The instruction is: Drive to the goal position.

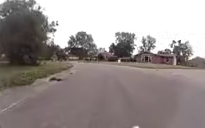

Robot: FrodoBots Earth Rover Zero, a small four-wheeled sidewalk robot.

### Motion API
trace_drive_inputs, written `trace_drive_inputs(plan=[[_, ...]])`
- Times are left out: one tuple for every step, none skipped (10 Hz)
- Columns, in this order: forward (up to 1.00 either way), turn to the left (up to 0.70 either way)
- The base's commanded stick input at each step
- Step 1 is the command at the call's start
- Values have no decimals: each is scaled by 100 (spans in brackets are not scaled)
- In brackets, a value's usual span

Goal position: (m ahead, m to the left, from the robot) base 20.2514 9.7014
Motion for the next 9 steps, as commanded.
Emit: trace_drive_inputs(plan=[[70, 0], [70, 0], [70, 0], [70, 0], [70, 0], [70, 0], [70, 0], [70, 0], [70, 0]])
